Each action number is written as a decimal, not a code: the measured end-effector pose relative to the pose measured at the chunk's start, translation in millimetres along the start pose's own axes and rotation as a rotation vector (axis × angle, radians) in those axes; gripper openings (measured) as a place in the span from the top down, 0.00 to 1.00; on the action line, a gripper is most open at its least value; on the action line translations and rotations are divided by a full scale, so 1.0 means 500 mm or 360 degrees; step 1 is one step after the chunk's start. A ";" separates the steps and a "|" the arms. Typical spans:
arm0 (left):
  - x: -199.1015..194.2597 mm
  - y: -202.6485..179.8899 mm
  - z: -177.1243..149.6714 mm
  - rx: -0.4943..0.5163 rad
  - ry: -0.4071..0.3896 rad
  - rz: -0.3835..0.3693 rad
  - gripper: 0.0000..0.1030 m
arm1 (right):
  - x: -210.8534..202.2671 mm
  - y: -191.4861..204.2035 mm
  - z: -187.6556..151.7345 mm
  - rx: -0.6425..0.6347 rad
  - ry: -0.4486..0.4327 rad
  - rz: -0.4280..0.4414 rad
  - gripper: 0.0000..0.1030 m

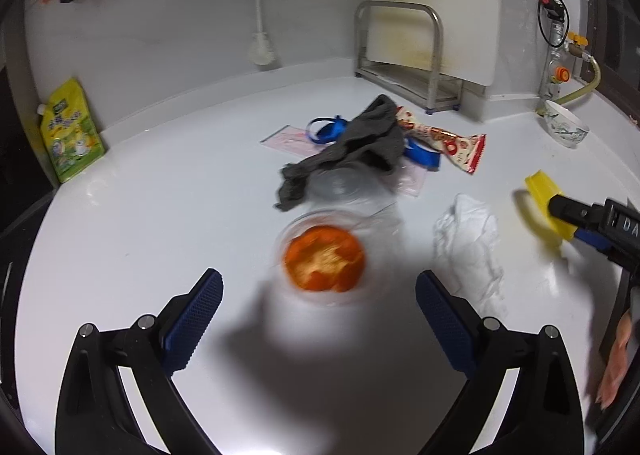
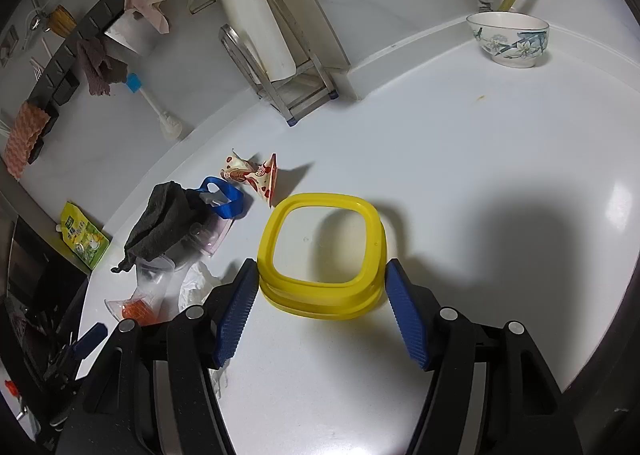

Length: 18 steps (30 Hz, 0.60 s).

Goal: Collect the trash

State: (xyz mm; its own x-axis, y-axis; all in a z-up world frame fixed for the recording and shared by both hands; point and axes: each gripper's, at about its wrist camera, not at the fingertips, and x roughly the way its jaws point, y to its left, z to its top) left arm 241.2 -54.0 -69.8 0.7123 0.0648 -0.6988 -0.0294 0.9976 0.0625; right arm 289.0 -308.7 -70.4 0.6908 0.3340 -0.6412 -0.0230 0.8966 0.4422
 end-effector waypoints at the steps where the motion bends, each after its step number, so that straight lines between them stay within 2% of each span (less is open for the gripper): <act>1: -0.005 0.005 -0.007 0.0005 -0.0015 0.0027 0.08 | 0.000 0.000 0.000 0.0000 -0.0002 0.0000 0.39; 5: -0.018 0.014 -0.005 -0.0008 -0.0082 0.0070 0.10 | -0.001 0.000 0.001 -0.0002 -0.0002 -0.0001 0.39; 7: -0.011 0.008 0.000 0.0010 -0.0071 0.0109 0.15 | 0.000 0.000 0.001 -0.0002 -0.0001 -0.0002 0.39; 9: 0.001 0.002 0.000 0.0033 -0.0031 0.0134 0.28 | -0.001 0.000 0.001 0.0002 -0.0001 -0.0001 0.39; 12: 0.010 0.001 0.001 0.0041 -0.0001 0.0159 0.33 | -0.001 0.000 0.002 0.0004 -0.0005 -0.0001 0.39; 18: 0.012 -0.002 0.002 0.0020 0.0004 0.0131 0.36 | -0.002 -0.002 0.003 0.0015 -0.0009 0.0002 0.39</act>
State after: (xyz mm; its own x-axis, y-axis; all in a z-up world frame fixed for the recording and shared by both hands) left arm 246.0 -54.7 -73.3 0.7060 0.1468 -0.6929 -0.0789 0.9885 0.1290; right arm 289.3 -310.3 -69.2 0.6949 0.3332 -0.6373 -0.0171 0.8936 0.4486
